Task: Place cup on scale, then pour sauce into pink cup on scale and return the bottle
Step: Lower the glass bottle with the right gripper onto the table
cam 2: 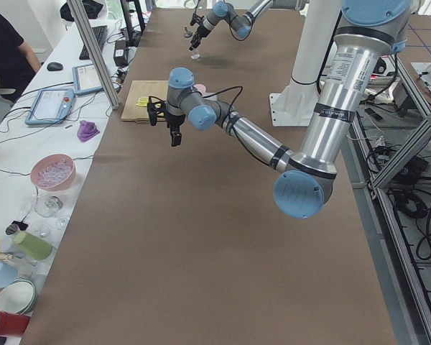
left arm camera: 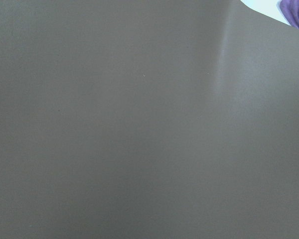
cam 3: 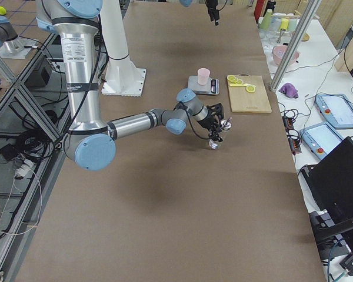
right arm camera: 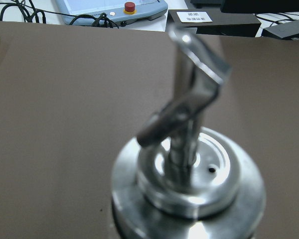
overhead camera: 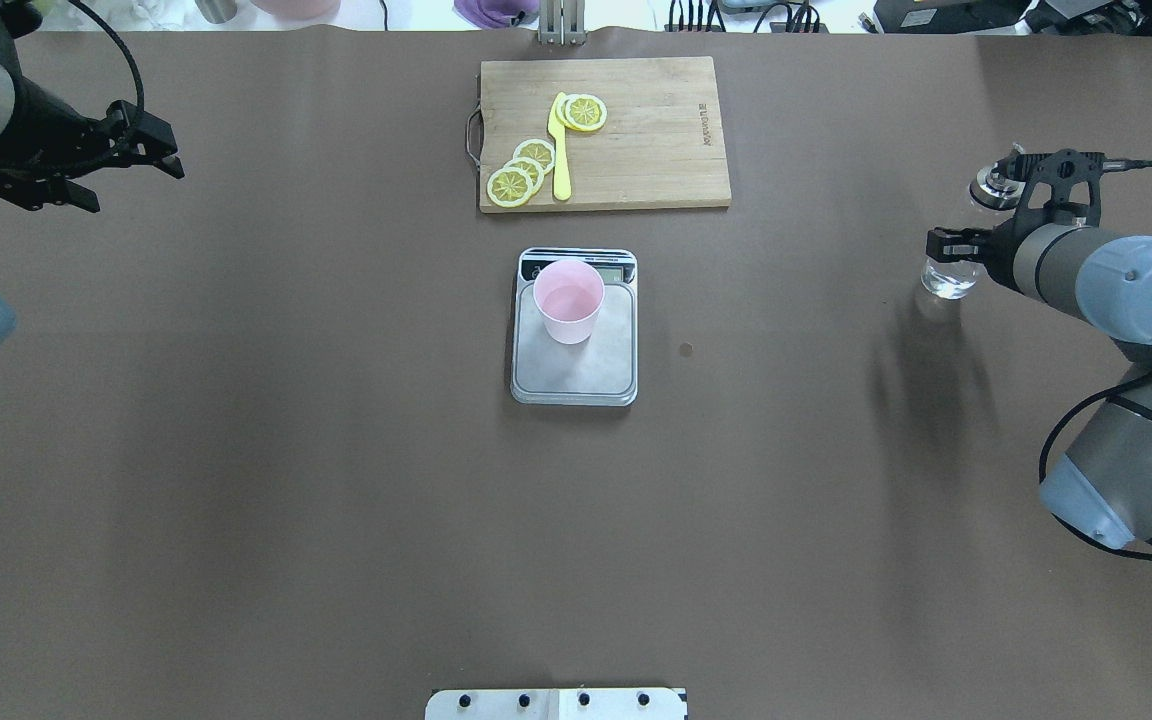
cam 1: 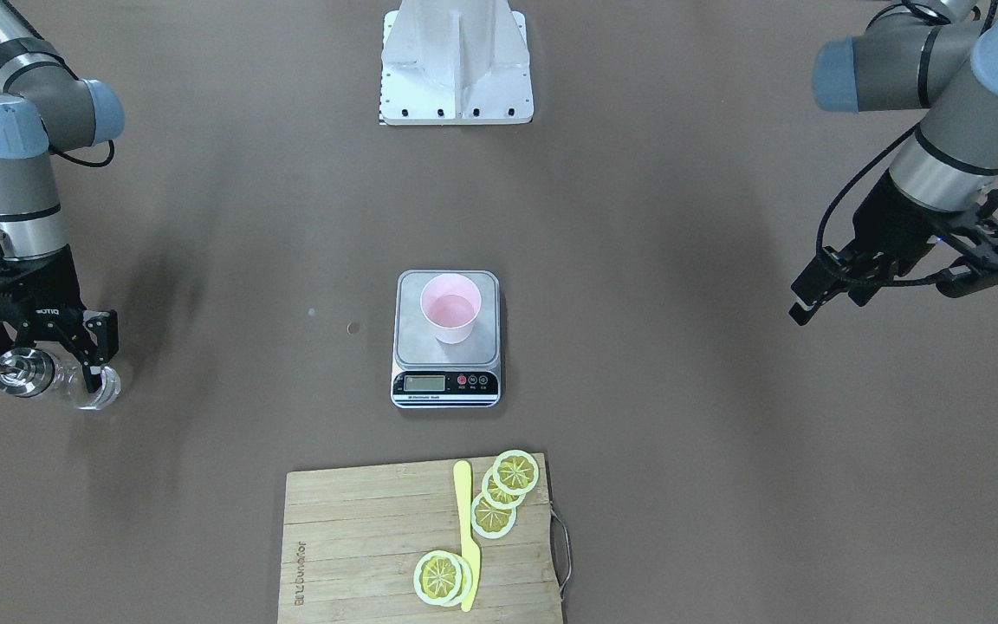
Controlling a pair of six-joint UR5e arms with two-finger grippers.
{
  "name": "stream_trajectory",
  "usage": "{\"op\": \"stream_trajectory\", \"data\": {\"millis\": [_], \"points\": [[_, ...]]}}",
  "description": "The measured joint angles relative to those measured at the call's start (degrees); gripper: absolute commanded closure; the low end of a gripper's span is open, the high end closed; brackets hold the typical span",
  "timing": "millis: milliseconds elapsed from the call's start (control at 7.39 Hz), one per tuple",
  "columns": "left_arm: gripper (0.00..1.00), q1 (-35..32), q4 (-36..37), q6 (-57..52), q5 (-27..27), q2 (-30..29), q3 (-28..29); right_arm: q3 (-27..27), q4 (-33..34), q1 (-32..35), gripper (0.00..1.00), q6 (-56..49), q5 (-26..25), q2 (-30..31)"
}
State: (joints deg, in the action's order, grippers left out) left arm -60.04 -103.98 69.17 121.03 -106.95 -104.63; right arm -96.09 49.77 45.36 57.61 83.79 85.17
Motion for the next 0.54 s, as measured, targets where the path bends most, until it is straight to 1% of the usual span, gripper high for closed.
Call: {"op": "stream_trajectory", "data": {"millis": [135,271,542], "points": [[0.01,0.0,0.0,0.0,0.0,-0.01,0.05,0.11,-0.09,0.01,1.0,0.04,-0.44,0.01],[0.01,0.01,0.0,0.0,0.0,-0.01,0.09,0.3,-0.15,0.02,1.0,0.07,-1.93,0.08],[0.01,0.01,0.0,0.0,0.0,-0.02,0.15,0.52,-0.22,-0.42,1.0,0.51,-6.62,0.1]]}}
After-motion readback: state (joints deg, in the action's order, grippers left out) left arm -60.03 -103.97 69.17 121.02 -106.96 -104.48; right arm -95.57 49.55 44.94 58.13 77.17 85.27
